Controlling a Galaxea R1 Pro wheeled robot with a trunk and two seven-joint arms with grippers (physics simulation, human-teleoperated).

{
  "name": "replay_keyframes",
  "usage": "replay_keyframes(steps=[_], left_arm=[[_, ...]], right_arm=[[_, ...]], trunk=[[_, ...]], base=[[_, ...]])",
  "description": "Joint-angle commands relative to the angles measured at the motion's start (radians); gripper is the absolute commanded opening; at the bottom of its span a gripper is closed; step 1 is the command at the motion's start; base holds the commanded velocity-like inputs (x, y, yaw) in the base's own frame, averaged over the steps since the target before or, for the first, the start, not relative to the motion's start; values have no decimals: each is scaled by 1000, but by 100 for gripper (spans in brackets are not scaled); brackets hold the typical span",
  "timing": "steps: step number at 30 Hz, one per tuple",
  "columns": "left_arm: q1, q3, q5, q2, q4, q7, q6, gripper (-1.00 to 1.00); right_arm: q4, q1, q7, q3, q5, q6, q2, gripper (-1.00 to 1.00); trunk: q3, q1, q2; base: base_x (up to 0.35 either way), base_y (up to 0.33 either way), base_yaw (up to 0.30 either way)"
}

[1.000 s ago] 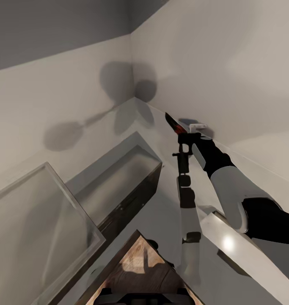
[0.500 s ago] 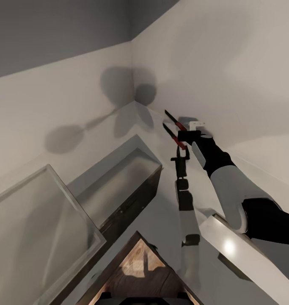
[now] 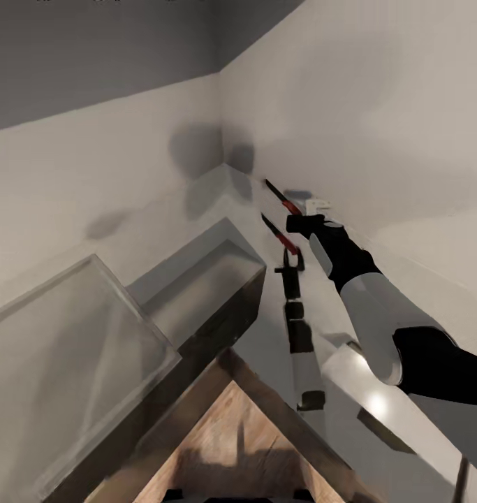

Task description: In the kitchen, take the Vidalia onion out of the sink, dice it on the chopping board with the paring knife, put the diced onion into the bowl on the countertop, then place both the paring knife and the chopping board into the sink.

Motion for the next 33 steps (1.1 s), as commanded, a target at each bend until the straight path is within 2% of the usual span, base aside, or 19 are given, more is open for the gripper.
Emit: replay_keyframes(steps=[1,6,8,12,14,18,21,24,25,27,29,33], left_arm=[[1,-7,10,1,-2,-1,-1,100],[1,-7,10,2,-1,-1,-1,100],[1,-7,10,2,-1,-1,-1,100],[1,-6,10,1,-2,-1,-1,100],[1,-6,11,1,-2,-1,-1,100],[1,-6,11,2,-2,-1,-1,100],[1,-5,11,2,-2,-1,-1,100],[1,-5,11,2,-2,-1,-1,100],[1,-5,11,2,-2,-1,-1,100],[1,-5,11,2,-2,-1,-1,100],[1,-5,11,2,-2,-1,-1,100],[1,-5,11,2,-2,-1,-1,100]], right_arm=[[-1,0,1,2,-2,6,0,-100],[-4,0,0,2,-2,6,0,-100],[-39,0,-1,7,-2,12,0,-100],[-165,0,-2,26,-3,103,4,-100],[-186,0,-2,28,-3,123,8,-100],[-222,0,-6,34,-2,155,28,-100],[-231,0,-12,54,0,163,51,-100],[-233,0,-46,96,9,164,84,-100],[-232,0,-83,108,10,165,95,-100],[-232,0,-122,115,11,165,107,-100],[-232,0,-161,119,12,165,109,-100],[-232,0,-179,121,12,165,109,-100]], trunk=[[0,0,-2],[8,0,-2],[11,0,-2],[18,0,-2],[21,0,-2],[27,0,-2],[32,0,-2],[36,0,-2],[38,0,-2],[41,0,-2],[43,0,-2],[48,0,-2]], base=[[-330,0,0],[-331,0,0],[-331,0,0],[-331,0,0],[-331,0,0],[-331,0,0],[-331,0,4],[-331,0,71],[-331,0,148],[-331,0,168],[-331,0,197],[-331,0,223]])
